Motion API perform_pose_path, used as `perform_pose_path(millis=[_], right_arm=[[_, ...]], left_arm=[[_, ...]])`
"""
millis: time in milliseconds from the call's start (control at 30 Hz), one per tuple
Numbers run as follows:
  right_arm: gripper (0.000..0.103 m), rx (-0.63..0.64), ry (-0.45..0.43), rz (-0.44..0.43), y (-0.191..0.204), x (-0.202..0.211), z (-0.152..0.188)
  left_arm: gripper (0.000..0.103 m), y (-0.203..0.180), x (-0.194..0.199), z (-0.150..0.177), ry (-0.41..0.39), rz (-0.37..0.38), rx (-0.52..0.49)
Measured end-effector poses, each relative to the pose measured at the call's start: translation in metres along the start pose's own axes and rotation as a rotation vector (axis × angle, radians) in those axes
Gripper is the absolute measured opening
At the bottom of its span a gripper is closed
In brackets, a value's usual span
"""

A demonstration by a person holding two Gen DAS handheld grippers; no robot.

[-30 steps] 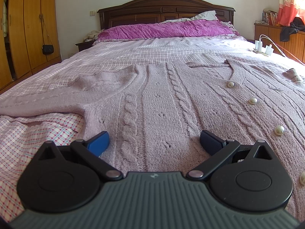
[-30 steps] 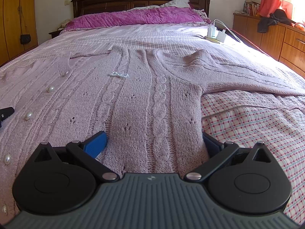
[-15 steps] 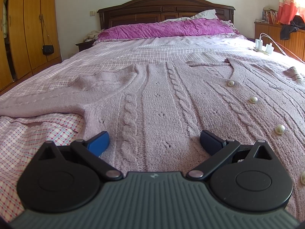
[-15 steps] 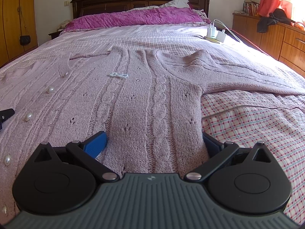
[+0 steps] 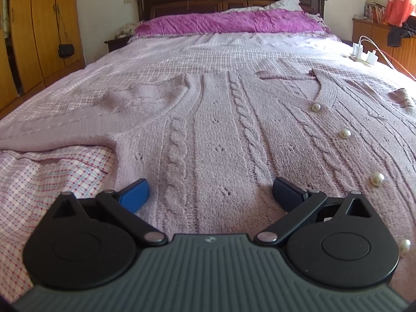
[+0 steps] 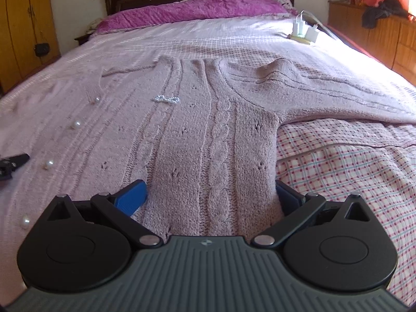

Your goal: Fold small clothes

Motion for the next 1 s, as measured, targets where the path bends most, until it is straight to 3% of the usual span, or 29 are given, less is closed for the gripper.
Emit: perform_pose_path(millis=[100,233,467,600,667,767,1000], right_arm=[[0.103,-0.049,-0.033,-0.064,-0.019,0.019,-0.01],[0.103,-0.097,-0.094,-0.079,-0.06,0.04,-0.031],[0.103,-0.308,-0.167,-0.015,-0.172,0.04,-0.058],[0.103,-0.404,-0.203,0.067,-0.227,0.028,-0.061],[0.103,-0.471,-0.247,0.067,-0.251,0.024,-0.062],[0.103,-0.548,-0.293,0.019,-0.275,0.019,-0.067],[0.103,-0.586,-0.362,-0.014,-0.305,-0.006,-0.087]], left_arm=[[0.103,-0.004,0.008,-0.002,0.032,-0.007,-0.027],[0.103,-0.008,0.015,-0.005,0.078,0.001,-0.022],[0.103,-0.012,0.015,-0.009,0.167,0.005,0.052],[0.103,-0.017,0.014,-0.008,0.185,-0.013,0.04],[0.103,-0.019,0.011,-0.006,0.196,-0.027,0.028],[0.103,-0.024,0.006,-0.003,0.198,-0.043,0.0],[0.103,-0.026,0.006,0.001,0.144,-0.042,0.007]])
Point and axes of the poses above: each gripper's, at about its wrist camera, not at the fingertips, and x roughly against the way its jaws point, y to its left, z to its underside, the point moved 6 cm from there along -x, roughly the way its jaws point, and after that the axes turned 7 degrees about -z, right-handed, at the moved point
